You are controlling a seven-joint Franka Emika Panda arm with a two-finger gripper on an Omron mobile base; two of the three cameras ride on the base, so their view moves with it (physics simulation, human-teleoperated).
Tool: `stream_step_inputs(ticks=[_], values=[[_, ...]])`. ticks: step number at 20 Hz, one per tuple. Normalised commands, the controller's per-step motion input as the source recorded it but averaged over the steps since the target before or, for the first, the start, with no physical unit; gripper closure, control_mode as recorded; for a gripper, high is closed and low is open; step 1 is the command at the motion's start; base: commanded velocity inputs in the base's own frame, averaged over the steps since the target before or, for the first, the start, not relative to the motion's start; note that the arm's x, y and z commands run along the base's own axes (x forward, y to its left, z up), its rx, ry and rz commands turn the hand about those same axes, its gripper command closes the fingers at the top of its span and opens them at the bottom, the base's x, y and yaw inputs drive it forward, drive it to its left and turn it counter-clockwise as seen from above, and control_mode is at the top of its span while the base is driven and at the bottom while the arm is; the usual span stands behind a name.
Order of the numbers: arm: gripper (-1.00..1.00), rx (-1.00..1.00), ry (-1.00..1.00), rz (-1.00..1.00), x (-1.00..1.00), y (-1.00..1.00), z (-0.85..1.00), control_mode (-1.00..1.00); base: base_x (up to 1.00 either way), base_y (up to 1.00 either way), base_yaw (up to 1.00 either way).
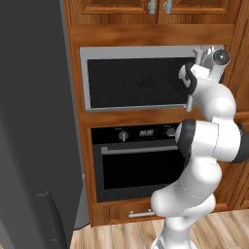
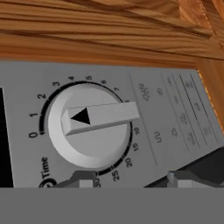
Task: Transport the chicken drumstick from the fridge to the microwave and turn on the microwave.
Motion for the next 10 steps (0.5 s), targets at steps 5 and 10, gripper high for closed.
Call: stream_step_inputs(ticks=[5, 10], values=[[-1.00, -0.06, -0.01, 0.00, 0.01, 0.08, -0.02, -1.00, 0.00, 0.00, 0.00], [-1.00, -0.02, 0.00, 0.00, -0.19, -0.04, 0.04, -1.00, 0.00, 0.00, 0.00]])
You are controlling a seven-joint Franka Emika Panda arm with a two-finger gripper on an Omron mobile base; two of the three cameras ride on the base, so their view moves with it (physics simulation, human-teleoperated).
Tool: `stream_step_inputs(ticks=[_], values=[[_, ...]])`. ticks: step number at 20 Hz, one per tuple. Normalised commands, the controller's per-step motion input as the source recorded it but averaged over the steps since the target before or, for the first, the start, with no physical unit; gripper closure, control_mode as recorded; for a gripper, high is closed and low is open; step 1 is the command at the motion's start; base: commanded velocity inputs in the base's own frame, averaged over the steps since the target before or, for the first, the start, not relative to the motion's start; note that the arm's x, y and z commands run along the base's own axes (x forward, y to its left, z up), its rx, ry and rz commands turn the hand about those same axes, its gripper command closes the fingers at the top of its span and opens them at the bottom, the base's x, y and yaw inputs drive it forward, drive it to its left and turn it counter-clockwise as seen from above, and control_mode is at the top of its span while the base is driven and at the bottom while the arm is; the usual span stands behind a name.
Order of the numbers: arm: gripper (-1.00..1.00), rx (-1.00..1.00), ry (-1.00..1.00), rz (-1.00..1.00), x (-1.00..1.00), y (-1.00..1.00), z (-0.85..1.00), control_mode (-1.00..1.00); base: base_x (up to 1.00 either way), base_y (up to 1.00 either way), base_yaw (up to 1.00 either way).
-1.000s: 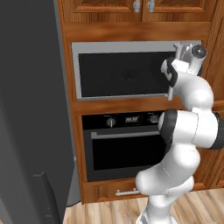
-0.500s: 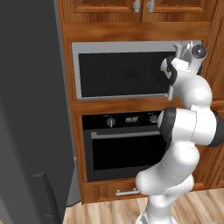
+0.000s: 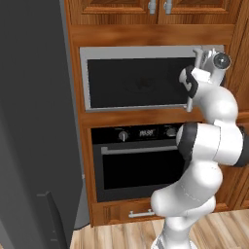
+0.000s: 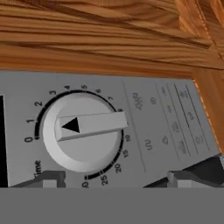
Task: Transport the chicken drumstick from the fridge to the microwave and turn on the microwave.
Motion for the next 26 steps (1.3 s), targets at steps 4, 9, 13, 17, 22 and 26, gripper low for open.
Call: stream_step_inputs(ticks=[4, 9, 13, 17, 22, 26], values=[[-1.00, 0.00, -0.01, 0.00, -0.39, -0.01, 0.04, -1.00, 0.00, 0.00, 0.00], [-1.00, 0.00, -0.05, 0.00, -0.44, -0.11, 0.09, -1.00, 0.00, 0.00, 0.00], [-1.00, 0.00, -0.01, 0.01, -0.49, -0.06, 0.10, -1.00, 0.00, 0.00, 0.00], [-1.00, 0.00, 0.00, 0.08, -0.53, 0.00, 0.06, -1.00, 0.00, 0.00, 0.00], [-1.00, 0.00, 0.00, 0.20, -0.51, 0.00, 0.00, -1.00, 0.00, 0.00, 0.00], [-1.00, 0.06, -0.04, 0.22, -0.54, 0.00, -0.01, -1.00, 0.00, 0.00, 0.00]])
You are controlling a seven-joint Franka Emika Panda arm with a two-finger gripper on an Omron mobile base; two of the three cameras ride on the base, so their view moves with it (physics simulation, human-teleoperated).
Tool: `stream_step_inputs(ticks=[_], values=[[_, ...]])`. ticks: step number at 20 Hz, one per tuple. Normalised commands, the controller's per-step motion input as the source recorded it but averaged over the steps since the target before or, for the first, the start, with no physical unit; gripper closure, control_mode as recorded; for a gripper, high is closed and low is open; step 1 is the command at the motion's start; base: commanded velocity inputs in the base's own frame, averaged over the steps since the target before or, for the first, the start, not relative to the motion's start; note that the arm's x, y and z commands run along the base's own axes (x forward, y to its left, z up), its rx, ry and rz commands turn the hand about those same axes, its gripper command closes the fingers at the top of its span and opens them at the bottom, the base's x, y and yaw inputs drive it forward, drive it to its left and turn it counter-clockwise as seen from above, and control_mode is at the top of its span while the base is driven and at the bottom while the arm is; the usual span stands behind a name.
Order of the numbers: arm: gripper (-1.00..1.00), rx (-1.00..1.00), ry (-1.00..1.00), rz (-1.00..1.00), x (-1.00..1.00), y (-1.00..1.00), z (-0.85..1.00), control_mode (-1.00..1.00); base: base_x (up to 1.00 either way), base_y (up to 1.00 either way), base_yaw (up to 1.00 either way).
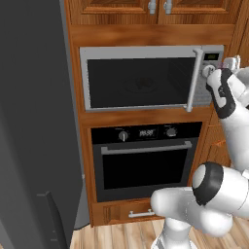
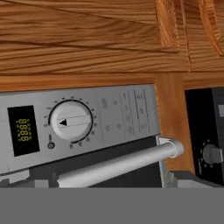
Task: Transport the chicken drumstick from the fridge to the microwave and turn on the microwave.
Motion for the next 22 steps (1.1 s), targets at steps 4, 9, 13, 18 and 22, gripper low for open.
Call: stream_step_inputs(ticks=[4, 9, 13, 18, 22], values=[[-1.00, 0.05, -0.11, 0.21, -0.51, 0.00, -0.05, -1.00, 0.00, 0.00, 0.00], [-1.00, 0.00, -0.02, 0.15, -0.36, 0.00, -0.06, -1.00, 0.00, 0.00, 0.00], [-1.00, 0.00, 0.00, 0.07, -0.29, -0.02, -0.24, -1.00, 0.00, 0.00, 0.00], [-1.00, 0.01, 0.00, 0.01, -0.03, -0.03, -0.46, -1.00, 0.00, 0.00, 0.00], [-1.00, 0.11, 0.00, 0.00, 0.10, 0.00, -0.53, -1.00, 0.00, 0.00, 0.00]])
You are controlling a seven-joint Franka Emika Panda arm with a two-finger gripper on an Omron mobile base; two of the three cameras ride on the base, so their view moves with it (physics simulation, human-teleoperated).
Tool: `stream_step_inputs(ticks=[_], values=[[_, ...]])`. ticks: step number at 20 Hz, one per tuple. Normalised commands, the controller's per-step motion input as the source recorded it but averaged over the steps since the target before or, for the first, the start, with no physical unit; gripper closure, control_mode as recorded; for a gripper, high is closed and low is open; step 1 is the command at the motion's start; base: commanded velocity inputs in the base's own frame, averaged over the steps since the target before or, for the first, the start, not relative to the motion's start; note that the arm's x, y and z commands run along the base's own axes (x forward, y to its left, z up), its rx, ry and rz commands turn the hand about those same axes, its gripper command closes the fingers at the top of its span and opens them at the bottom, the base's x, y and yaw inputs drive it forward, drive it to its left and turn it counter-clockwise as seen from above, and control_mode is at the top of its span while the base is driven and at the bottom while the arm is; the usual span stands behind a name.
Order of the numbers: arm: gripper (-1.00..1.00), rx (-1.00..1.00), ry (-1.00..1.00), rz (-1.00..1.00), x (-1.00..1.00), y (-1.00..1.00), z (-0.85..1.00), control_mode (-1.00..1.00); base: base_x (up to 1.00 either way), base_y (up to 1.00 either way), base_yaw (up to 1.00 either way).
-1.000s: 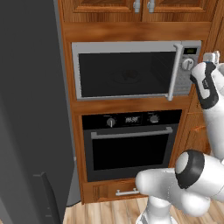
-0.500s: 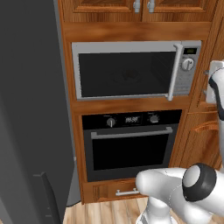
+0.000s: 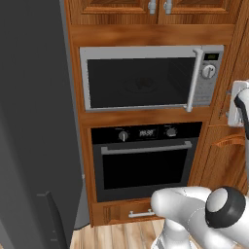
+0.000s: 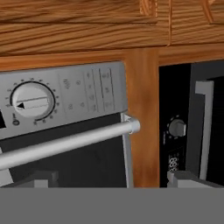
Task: Transport the chicken drumstick from the fridge to the microwave and turn on the microwave.
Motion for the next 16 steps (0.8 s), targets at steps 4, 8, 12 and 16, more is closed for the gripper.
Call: stream_step_inputs(ticks=[4, 8, 12, 16], values=[[-1.00, 0.12, 0.00, 0.00, 0.34, 0.00, -0.60, -1.00, 0.00, 0.00, 0.00], [-1.00, 0.08, 0.01, 0.00, 0.41, -0.01, -0.45, -1.00, 0.00, 0.00, 0.00], [-1.00, 0.03, 0.05, 0.00, 0.46, -0.14, -0.28, -1.00, 0.00, 0.00, 0.00], [-1.00, 0.03, 0.00, 0.00, 0.26, -0.22, -0.14, -1.00, 0.00, 0.00, 0.00]])
